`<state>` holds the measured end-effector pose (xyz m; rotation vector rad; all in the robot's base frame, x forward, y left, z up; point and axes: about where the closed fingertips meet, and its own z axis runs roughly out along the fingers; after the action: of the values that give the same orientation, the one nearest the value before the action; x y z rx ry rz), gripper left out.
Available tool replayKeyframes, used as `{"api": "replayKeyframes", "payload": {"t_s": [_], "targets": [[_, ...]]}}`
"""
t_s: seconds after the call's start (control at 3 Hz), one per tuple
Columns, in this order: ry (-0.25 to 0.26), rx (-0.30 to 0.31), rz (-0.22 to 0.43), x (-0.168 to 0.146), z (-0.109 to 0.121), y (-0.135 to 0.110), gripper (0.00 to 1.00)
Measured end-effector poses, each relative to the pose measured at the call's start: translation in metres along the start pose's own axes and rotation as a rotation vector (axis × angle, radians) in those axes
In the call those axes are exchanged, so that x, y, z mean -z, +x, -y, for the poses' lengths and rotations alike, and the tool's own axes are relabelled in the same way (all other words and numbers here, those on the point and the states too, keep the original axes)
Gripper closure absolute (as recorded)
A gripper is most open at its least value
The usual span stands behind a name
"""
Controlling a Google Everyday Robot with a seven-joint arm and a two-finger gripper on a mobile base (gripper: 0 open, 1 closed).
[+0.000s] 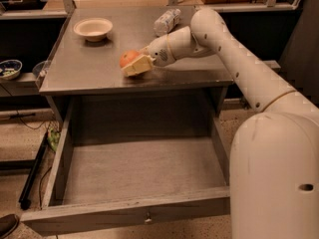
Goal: Place orange into top drawer
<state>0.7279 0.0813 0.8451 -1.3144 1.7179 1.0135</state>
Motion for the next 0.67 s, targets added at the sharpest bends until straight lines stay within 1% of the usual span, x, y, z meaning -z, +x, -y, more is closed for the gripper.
{"api": "replayKeyframes", "payload": {"t_s": [0.67], "targets": [[0.000, 0.000, 0.000, -0.0001, 0.0000, 0.0000, 0.89]]}}
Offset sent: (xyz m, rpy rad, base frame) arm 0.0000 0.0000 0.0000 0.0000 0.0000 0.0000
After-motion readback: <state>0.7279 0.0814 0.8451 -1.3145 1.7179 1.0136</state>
